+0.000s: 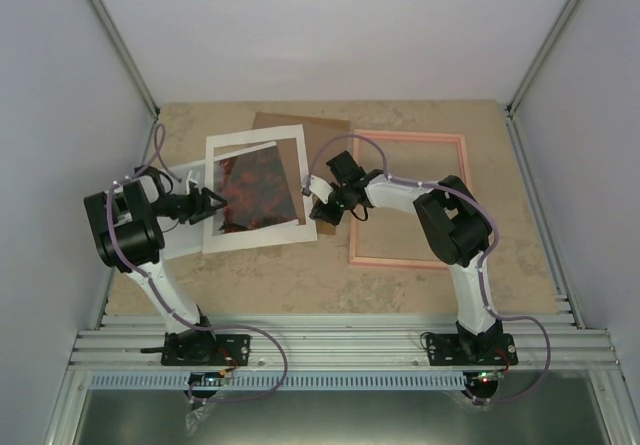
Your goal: Put the photo into the frame
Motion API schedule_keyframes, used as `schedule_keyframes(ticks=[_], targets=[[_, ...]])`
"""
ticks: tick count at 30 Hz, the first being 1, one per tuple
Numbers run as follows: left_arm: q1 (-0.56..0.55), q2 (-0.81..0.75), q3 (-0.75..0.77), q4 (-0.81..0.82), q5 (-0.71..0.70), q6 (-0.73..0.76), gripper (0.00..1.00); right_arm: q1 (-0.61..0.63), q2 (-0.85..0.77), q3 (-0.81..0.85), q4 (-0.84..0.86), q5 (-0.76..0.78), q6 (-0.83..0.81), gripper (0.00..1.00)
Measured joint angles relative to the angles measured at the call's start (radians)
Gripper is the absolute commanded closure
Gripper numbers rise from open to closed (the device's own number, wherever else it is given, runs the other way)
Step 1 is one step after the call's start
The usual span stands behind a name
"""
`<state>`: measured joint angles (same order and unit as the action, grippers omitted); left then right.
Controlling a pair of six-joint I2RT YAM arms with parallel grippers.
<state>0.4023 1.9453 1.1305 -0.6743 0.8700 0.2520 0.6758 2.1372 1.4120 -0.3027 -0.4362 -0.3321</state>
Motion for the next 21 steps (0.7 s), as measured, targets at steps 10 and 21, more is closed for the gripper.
schedule_keyframes(ticks=[10, 21], targets=[[-0.008, -0.008, -0.043, -0.015, 0.097, 0.031, 0.07, -0.001, 0.008, 0.001, 0.023, -0.001, -0.013, 0.83], [-0.097, -0.047, -0.074, 0.056, 0.119, -0.075, 0.09, 0.0, 0.023, 0.016, 0.045, -0.005, -0.018, 0.83]])
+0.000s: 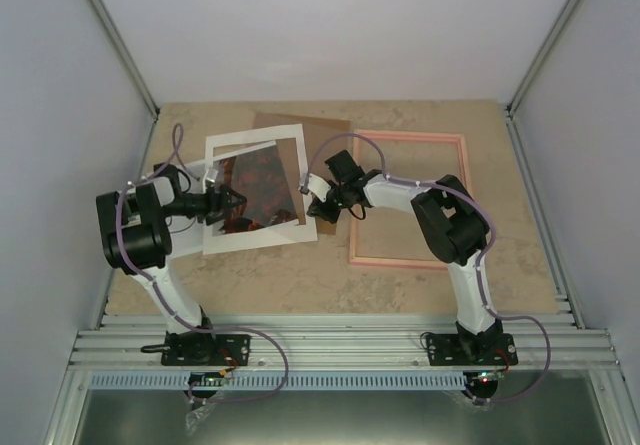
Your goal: Put the photo into the frame
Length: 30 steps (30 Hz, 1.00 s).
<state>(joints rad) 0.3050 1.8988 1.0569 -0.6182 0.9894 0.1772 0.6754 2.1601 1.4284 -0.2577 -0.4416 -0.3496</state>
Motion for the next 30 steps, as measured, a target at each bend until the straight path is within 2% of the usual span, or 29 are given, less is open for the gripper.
schedule_keyframes(ticks=[3, 8, 12, 14, 15, 17, 20, 26, 30], targets=[[-0.034, 0.0, 0.0, 0.024, -0.013, -0.039, 0.16, 0.0, 0.001, 0.002, 0.0, 0.0, -0.004, 0.83], [-0.062, -0.003, 0.002, 0.042, -0.048, -0.092, 0.34, 0.0, 0.004, 0.005, 0.0, -0.004, -0.007, 0.8], [-0.064, -0.023, 0.003, 0.038, -0.06, -0.114, 0.51, 0.001, 0.004, 0.014, -0.015, -0.014, -0.008, 0.68], [-0.064, -0.048, 0.003, 0.028, -0.059, -0.123, 0.53, 0.001, 0.003, 0.024, -0.034, -0.018, -0.008, 0.59], [-0.064, -0.06, 0.003, 0.024, -0.056, -0.127, 0.53, 0.001, 0.001, 0.027, -0.042, -0.019, -0.007, 0.49], [-0.065, -0.097, 0.003, 0.016, -0.051, -0.129, 0.53, 0.001, -0.009, 0.03, -0.062, -0.018, -0.001, 0.36], [-0.064, -0.156, 0.004, 0.01, -0.047, -0.129, 0.54, -0.007, -0.057, 0.03, -0.101, -0.023, 0.013, 0.23], [-0.023, -0.21, 0.004, -0.011, -0.007, -0.131, 0.56, -0.101, -0.225, 0.031, -0.102, -0.149, 0.14, 0.17], [0.017, -0.238, 0.004, -0.026, 0.037, -0.139, 0.59, -0.217, -0.288, 0.011, -0.032, -0.262, 0.307, 0.13]])
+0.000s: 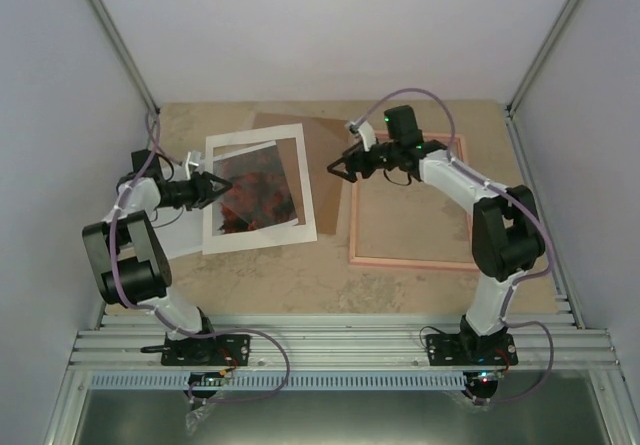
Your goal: Put the photo into the frame
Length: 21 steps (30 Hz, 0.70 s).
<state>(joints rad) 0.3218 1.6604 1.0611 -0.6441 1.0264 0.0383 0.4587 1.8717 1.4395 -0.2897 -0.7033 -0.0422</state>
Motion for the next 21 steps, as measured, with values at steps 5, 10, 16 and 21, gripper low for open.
schedule_keyframes(ticks=[5, 10, 16, 21], targets=[[0.009, -0.068, -0.002, -0.002, 0.063, -0.039, 0.6, -0.073, -0.006, -0.151, 0.108, -0.11, 0.267, 0.13], [0.01, -0.132, -0.034, 0.053, 0.114, -0.14, 0.6, -0.053, 0.031, -0.26, 0.198, -0.201, 0.521, 0.12], [0.011, -0.174, -0.119, 0.182, 0.156, -0.312, 0.6, -0.021, 0.05, -0.348, 0.357, -0.267, 0.775, 0.09], [0.015, -0.213, -0.191, 0.307, 0.182, -0.465, 0.6, 0.006, 0.098, -0.363, 0.462, -0.298, 0.899, 0.03]])
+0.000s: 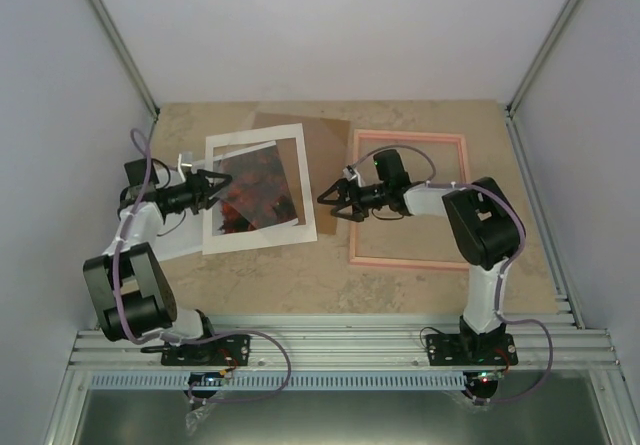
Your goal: Put the photo into the frame
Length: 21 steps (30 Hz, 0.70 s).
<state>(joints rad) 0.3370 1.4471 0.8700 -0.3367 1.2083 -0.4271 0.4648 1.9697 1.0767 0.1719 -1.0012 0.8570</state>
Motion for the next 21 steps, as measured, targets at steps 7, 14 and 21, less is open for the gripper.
schedule_keyframes(ticks=[7, 14, 21], targets=[[0.012, -0.084, -0.114, 0.287, 0.024, -0.328, 0.59, 0.023, 0.038, -0.041, 0.118, -0.017, 0.151, 0.04], [0.013, -0.181, -0.246, 0.481, 0.033, -0.558, 0.59, 0.049, 0.108, -0.026, 0.335, -0.036, 0.341, 0.17], [0.013, -0.255, -0.289, 0.512, 0.036, -0.623, 0.57, 0.059, 0.127, -0.047, 0.55, -0.034, 0.533, 0.61]])
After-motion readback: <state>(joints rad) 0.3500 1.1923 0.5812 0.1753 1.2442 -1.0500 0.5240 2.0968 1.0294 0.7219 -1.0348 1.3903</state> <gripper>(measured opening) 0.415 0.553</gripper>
